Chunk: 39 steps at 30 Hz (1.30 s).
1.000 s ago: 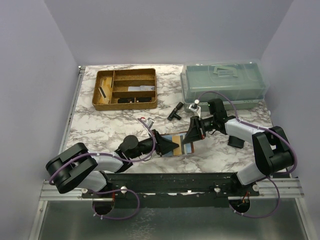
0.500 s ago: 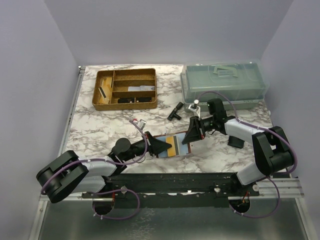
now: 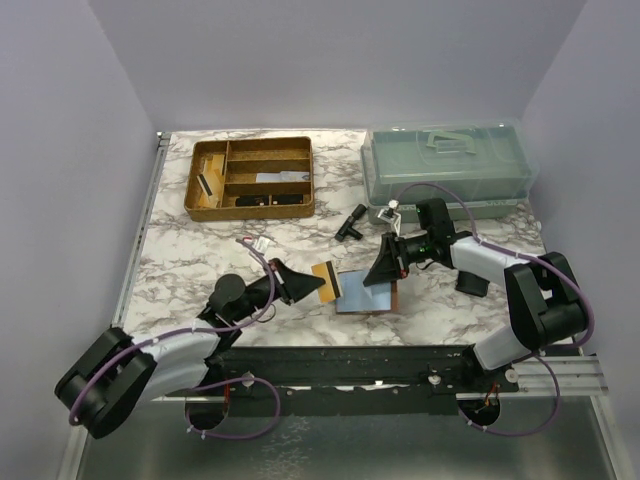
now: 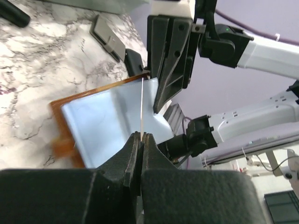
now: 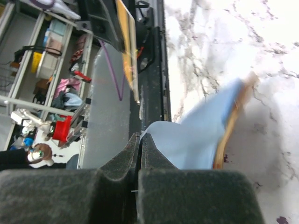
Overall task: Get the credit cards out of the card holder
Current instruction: Remove the credit card from the card holder, then place the credit card in the storage box.
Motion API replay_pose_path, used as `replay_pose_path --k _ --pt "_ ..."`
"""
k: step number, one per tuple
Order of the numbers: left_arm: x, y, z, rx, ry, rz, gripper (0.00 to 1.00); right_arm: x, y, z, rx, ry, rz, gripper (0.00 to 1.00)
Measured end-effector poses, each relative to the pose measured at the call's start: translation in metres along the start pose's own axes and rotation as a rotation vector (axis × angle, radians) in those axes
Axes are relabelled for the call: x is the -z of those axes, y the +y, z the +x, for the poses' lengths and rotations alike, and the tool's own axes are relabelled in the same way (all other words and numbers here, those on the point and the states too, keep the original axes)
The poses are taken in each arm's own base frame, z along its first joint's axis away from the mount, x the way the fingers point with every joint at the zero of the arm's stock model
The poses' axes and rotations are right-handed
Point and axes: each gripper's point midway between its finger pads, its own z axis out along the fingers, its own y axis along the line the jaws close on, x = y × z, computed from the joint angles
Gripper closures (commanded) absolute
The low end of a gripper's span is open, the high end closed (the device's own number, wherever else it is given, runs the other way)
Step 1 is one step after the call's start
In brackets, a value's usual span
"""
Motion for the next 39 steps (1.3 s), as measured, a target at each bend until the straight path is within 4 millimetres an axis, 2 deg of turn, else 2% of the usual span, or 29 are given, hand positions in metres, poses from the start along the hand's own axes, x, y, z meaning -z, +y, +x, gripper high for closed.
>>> replay_pose_path --k 6,10,16,21,25,26,34,39 --pt "0.013 0.0 -0.021 0.004 -0.068 -0.045 1.0 0.001 -0.025 0.005 -0.03 0.012 0.103 1.0" --pt "0.021 0.011 -0.025 0.022 -0.089 -0.114 1.0 0.002 -0.04 0.011 -0.06 0.029 0.16 0.99" --pt "0.031 0.044 -0.034 0.096 -0.104 -0.289 1.0 0.006 -0.056 0.014 -0.061 0.052 0.251 0.78" --pt "0.038 0.07 -0.063 0.13 -0.141 -0.435 1.0 0.011 -0.07 0.011 -0.015 0.077 0.347 0.64" --pt "0.045 0.089 -0.103 0.09 -0.135 -0.547 1.0 0.021 -0.08 0.007 0.044 0.092 0.453 0.56" --pt "0.047 0.095 -0.123 0.071 -0.136 -0.59 1.0 0.024 -0.081 0.004 0.065 0.093 0.477 0.54" --pt "0.061 0.117 -0.232 -0.056 -0.18 -0.708 1.0 0.036 -0.061 -0.021 0.239 0.054 0.537 0.5" --pt "0.076 0.146 -0.283 -0.195 -0.125 -0.789 1.0 0.039 -0.056 -0.022 0.263 0.053 0.54 0.48"
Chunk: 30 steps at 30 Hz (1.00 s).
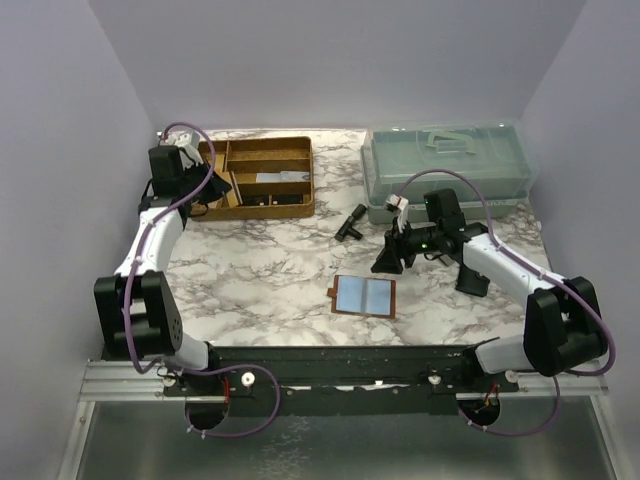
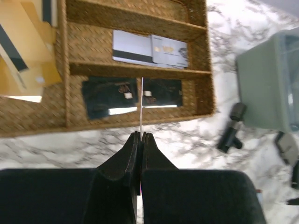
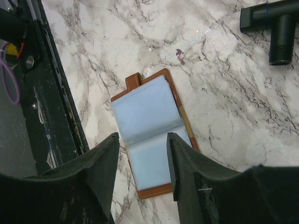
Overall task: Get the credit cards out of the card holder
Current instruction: Place the credit card in the storage box.
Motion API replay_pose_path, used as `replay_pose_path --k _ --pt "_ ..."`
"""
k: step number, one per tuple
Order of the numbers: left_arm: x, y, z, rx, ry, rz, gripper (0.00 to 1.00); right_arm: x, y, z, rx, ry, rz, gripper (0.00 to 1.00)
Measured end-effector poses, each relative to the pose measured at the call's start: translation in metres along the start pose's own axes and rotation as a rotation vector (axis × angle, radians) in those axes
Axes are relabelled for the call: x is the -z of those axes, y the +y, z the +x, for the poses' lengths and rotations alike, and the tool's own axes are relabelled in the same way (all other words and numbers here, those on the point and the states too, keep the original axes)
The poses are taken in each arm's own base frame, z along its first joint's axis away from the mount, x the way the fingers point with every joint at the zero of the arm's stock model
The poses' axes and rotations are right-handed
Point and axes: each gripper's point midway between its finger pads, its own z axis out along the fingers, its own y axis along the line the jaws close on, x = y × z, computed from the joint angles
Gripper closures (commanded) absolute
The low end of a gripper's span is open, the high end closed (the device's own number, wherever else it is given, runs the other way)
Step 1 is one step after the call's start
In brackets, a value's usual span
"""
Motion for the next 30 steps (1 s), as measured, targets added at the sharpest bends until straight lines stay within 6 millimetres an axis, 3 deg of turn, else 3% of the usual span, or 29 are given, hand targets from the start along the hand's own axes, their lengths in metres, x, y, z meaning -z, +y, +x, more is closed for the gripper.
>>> replay_pose_path --k 7,13,20,30 --pt "-0.025 0.041 -0.034 -0.249 0.051 -0.143 1.0 0.008 0.005 -0.008 0.035 -0.026 0.008 0.48" --pt "-0.046 0.083 -0.06 -0.332 0.073 -0.235 1.0 0.008 0.006 -0.008 0.037 -0.026 -0.001 0.48" --pt "-0.085 0.125 -0.061 -0.33 0.134 -0.278 1.0 0.008 0.006 -0.007 0.044 -0.025 -0.003 0.48" --pt "-0.114 0.142 -0.073 -0.324 0.154 -0.283 0.98 0.006 0.004 -0.004 0.039 -0.015 -0.005 0.48"
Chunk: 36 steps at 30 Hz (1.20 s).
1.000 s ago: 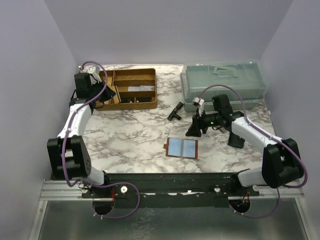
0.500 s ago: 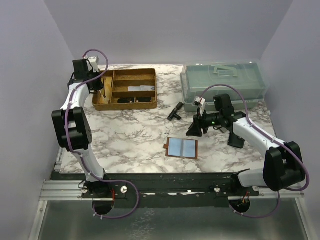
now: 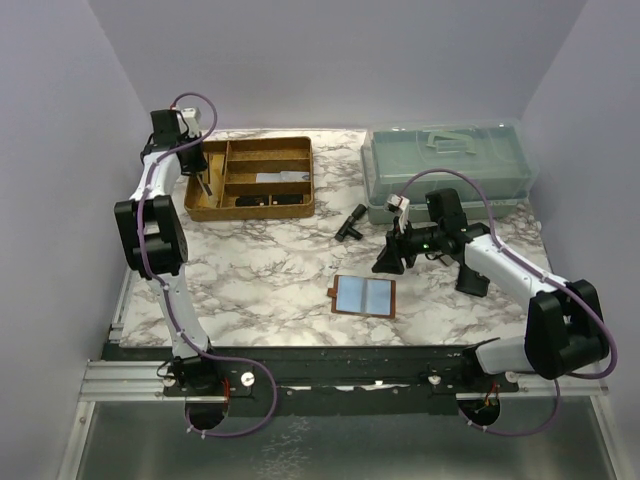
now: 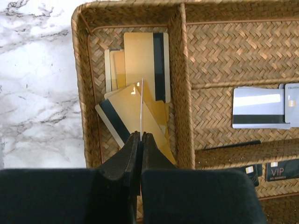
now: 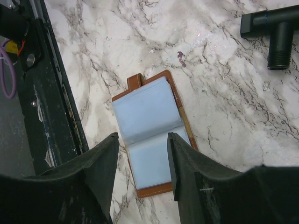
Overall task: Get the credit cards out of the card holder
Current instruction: Place the credit card in the storage box.
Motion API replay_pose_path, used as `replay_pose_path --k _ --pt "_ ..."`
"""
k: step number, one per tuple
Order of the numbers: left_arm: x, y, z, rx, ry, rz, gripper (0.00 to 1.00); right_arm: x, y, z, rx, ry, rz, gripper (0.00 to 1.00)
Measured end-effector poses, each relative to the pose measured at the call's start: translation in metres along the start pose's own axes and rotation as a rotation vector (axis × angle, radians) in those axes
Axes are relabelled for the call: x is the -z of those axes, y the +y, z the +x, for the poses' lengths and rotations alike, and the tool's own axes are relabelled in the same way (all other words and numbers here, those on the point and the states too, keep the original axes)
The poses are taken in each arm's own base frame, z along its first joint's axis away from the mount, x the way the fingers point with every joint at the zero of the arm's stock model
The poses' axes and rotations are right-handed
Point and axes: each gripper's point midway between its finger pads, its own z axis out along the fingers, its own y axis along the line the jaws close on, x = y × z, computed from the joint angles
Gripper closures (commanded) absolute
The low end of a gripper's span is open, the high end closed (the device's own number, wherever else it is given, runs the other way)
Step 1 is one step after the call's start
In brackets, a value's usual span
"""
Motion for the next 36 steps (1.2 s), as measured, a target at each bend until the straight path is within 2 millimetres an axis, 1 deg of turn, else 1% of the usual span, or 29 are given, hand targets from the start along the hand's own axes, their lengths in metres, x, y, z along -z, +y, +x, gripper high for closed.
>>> replay_pose_path --k 4,8,12,16,19,23,25,27,28,34,36 --pt "-0.01 0.003 -0.005 0.013 0.004 0.007 1.0 -0.001 -0.001 0.001 -0.003 0.004 -0.001 0.47" --pt "-0.016 0.008 -0.003 0.051 0.019 -0.021 1.0 -0.001 -0.001 0.002 -0.006 0.006 -0.001 0.47" --pt "-0.013 0.018 -0.008 0.1 0.019 -0.108 1.0 -0.002 -0.001 0.002 -0.007 0.007 -0.001 0.47" --pt "-0.009 0.026 -0.012 0.118 0.02 -0.211 0.98 -0.002 -0.002 0.004 -0.011 0.011 -0.003 0.47" --pt "-0.006 0.022 -0.015 0.095 0.023 -0.281 0.98 -0.003 -0.003 0.005 -0.016 0.015 -0.004 0.47" --pt "-0.007 0.006 -0.019 0.047 0.024 -0.338 0.97 -0.003 -0.003 0.005 -0.017 0.015 -0.004 0.47" --pt "-0.011 -0.002 -0.018 0.018 0.033 -0.357 0.97 -0.003 -0.003 0.005 -0.017 0.015 -0.004 0.47" --pt "-0.017 -0.005 -0.016 -0.002 0.041 -0.377 0.97 -0.003 -0.003 0.005 -0.017 0.015 -0.004 0.47" --pt "-0.021 -0.003 -0.012 -0.016 0.051 -0.398 0.97 -0.003 -0.003 0.005 -0.017 0.015 -0.004 0.47" --pt "-0.035 0.016 0.017 -0.101 0.144 -0.51 0.97 -0.003 -0.003 0.005 -0.017 0.015 -0.004 0.47" --pt "-0.036 0.021 0.02 -0.119 0.155 -0.533 0.97 -0.003 -0.003 0.005 -0.017 0.015 -0.004 0.47"
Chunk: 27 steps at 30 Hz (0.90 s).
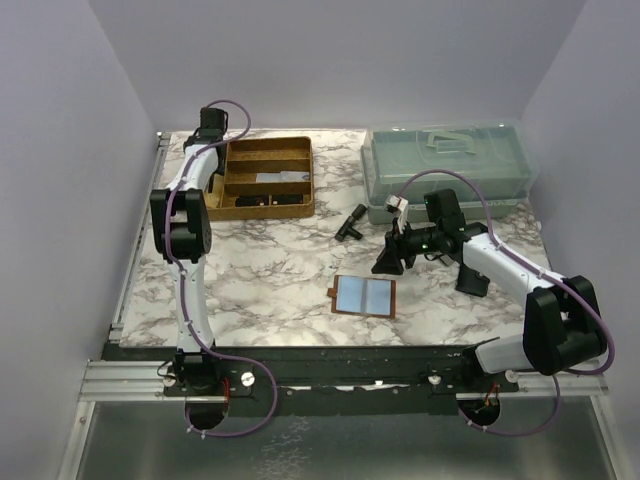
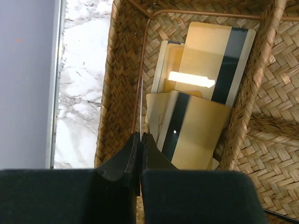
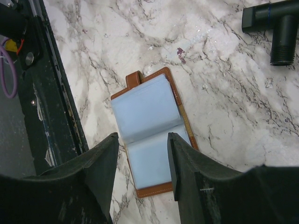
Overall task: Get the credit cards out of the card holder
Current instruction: Place the credit card in the storage box.
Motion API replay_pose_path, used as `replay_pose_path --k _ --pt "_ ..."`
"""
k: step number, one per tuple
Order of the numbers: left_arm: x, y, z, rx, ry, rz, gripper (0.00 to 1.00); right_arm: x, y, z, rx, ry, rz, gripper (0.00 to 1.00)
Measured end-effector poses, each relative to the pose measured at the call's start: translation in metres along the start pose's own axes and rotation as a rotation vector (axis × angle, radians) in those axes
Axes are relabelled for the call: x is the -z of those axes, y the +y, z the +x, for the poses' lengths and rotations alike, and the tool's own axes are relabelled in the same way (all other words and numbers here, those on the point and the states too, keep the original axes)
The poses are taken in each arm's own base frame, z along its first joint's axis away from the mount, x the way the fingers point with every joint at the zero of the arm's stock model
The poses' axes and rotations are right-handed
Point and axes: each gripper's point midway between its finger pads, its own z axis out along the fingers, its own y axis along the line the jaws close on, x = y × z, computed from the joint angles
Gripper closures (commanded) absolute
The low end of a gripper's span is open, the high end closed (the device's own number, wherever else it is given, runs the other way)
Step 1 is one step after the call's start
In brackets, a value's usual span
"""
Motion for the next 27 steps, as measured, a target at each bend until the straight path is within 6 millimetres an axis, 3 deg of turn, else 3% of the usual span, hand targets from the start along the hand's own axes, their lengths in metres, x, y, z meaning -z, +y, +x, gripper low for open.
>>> replay_pose_path --k 5,11,20,24,27 --pt "0.002 0.003 -0.004 -0.021 -0.007 -0.023 0.83 0.0 0.0 0.0 -0.001 -0.001 0.001 0.47" --pt "0.002 -0.013 0.0 -0.052 -0.002 -0.02 0.59 0.001 -0.002 0.0 -0.003 -0.003 0.005 0.47" --pt "0.013 -0.021 -0.01 -0.052 -0.025 -0.022 0.51 0.001 -0.002 0.0 -0.003 -0.003 0.005 0.47" --pt "0.032 -0.022 -0.022 -0.011 -0.051 0.013 0.47 0.001 -0.002 0.0 -0.003 -0.003 0.004 0.47" --pt "0.074 -0.019 -0.043 0.052 -0.121 0.094 0.46 0.001 -0.001 0.0 0.0 -0.003 0.0 0.47"
